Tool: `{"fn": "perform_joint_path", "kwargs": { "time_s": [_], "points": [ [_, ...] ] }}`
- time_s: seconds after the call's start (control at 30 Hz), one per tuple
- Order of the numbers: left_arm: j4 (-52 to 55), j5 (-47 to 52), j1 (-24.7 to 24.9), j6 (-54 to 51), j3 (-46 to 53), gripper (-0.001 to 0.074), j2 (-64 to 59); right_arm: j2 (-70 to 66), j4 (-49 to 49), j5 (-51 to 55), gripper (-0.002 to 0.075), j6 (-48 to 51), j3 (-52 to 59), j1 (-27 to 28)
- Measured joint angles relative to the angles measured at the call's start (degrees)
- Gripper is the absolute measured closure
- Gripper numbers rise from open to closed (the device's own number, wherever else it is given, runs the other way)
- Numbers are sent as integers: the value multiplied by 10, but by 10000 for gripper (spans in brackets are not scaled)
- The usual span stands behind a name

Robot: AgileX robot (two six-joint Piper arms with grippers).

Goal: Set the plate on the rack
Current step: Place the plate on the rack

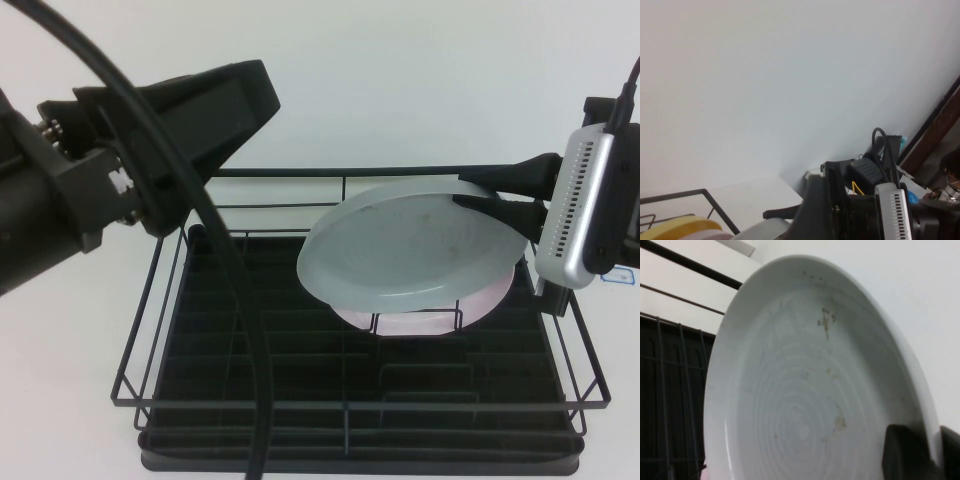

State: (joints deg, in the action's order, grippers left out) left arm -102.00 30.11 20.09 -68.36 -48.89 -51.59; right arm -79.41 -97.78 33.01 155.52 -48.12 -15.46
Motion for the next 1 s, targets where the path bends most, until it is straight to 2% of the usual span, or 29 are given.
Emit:
{"fn": "perform_joint_path", "kwargs": {
  "time_s": [0.63, 1.0],
  "points": [
    [0, 0, 0, 0, 0, 105, 0, -1, 19, -22, 652, -76, -23, 0],
    [0, 2, 0, 0, 0, 105, 0, -30, 26, -55, 652, -77, -3, 0]
  ]
}}
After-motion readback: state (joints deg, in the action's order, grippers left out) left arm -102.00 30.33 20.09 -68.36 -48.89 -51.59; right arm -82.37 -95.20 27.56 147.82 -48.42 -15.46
